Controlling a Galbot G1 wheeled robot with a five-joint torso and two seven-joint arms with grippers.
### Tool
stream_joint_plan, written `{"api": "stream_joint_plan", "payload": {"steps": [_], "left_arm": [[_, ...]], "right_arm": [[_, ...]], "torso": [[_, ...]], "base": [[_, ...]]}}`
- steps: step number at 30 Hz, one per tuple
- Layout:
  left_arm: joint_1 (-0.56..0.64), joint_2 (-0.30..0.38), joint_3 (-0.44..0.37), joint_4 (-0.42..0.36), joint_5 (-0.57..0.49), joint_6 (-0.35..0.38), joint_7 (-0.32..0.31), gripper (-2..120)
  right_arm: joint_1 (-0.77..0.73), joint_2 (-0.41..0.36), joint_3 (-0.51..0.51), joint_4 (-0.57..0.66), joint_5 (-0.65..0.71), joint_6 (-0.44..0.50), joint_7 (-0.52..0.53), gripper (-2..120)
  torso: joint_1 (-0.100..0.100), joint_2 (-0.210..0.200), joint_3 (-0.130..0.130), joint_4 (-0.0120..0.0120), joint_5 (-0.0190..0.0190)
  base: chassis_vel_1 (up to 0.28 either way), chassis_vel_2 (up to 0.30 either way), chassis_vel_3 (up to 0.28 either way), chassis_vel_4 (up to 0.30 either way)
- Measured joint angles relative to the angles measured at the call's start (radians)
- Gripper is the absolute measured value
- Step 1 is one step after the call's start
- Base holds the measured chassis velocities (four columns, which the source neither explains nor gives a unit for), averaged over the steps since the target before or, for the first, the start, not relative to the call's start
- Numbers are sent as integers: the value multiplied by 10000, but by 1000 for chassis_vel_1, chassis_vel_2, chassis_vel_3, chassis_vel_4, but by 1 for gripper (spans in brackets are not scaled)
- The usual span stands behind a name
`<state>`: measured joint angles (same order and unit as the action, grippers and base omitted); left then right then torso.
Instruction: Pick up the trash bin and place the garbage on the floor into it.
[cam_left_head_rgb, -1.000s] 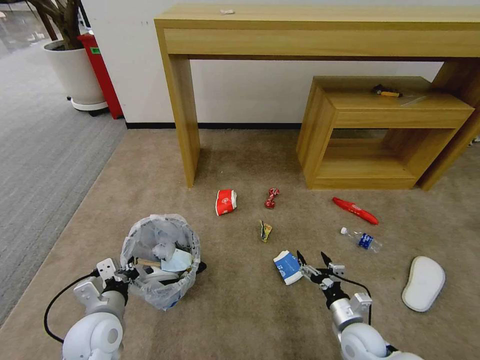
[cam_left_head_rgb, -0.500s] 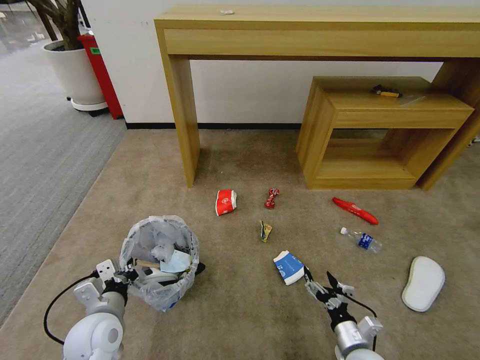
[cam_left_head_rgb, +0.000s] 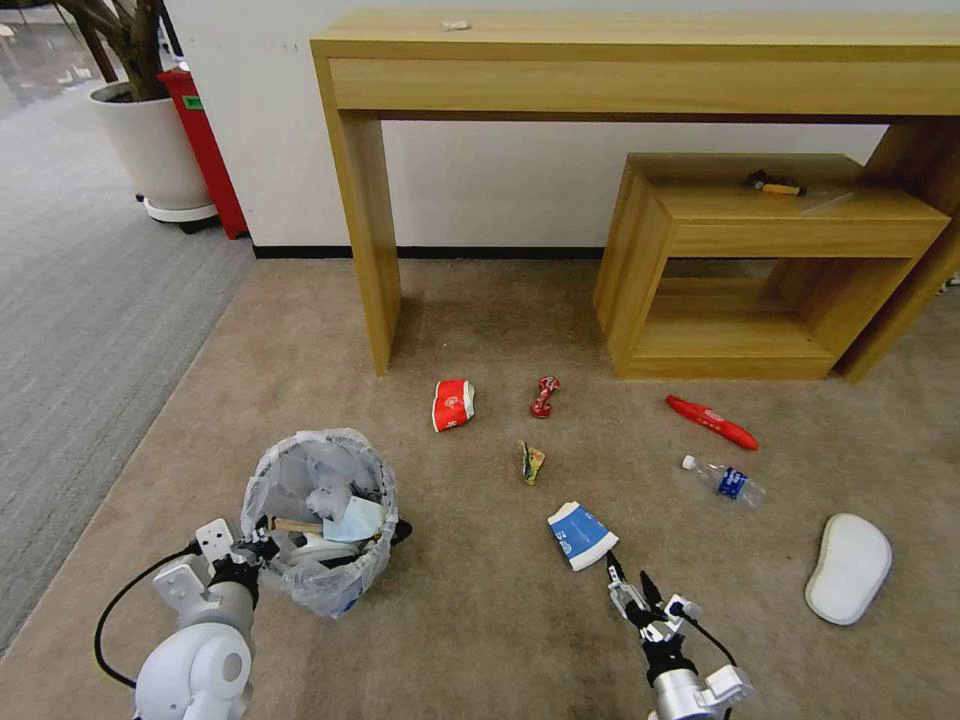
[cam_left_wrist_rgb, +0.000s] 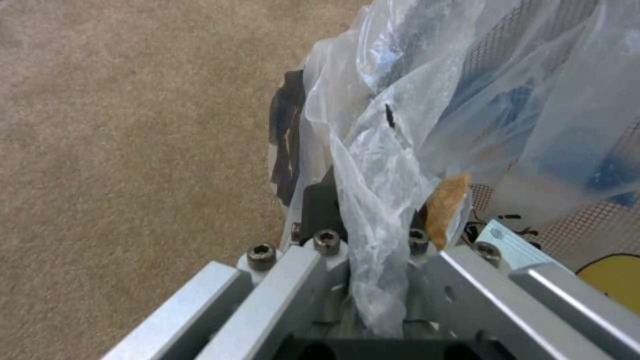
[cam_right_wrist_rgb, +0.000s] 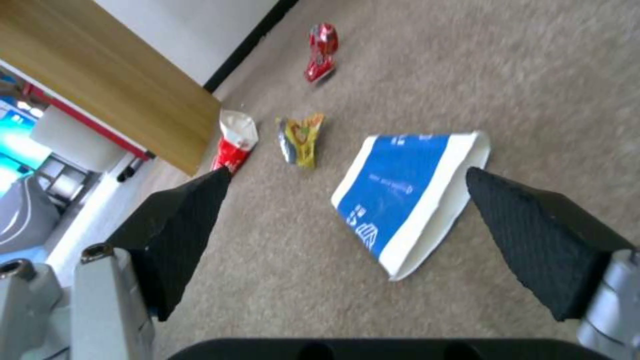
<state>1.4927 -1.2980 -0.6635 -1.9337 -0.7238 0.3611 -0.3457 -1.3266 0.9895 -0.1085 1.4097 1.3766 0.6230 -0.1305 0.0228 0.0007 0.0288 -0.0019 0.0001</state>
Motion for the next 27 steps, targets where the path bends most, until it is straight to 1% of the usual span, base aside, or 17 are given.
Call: {"api": "stream_joint_plan", "payload": {"steps": [4,12,19,22,27], "left_arm": [[0,23,-47,46,-29,9,-4,0],[-32,-69,-77,127,-4,13,-14,0],[-45,-94,-64,201,62,-15,-5,0],[-101,-35,-113,265,20,-12,1,0],[-134,73,-126,282,-71,2,2,0]], "right_arm": [[144,221,-107,-106,168,-101,-9,91],[128,209,-171,5,241,-198,5,91],[79,-72,69,299,490,-296,-101,91],[-99,-284,330,494,572,-349,-148,92],[-237,-383,543,563,629,-385,-229,93]], "torso": [[0,0,1,1,0],[0,0,0,1,5],[0,0,0,2,4],[-1,0,0,0,-1],[2,0,1,-1,0]], "base": [[0,0,0,0],[0,0,0,0],[0,0,0,0],[0,0,0,0],[0,0,0,0]]}}
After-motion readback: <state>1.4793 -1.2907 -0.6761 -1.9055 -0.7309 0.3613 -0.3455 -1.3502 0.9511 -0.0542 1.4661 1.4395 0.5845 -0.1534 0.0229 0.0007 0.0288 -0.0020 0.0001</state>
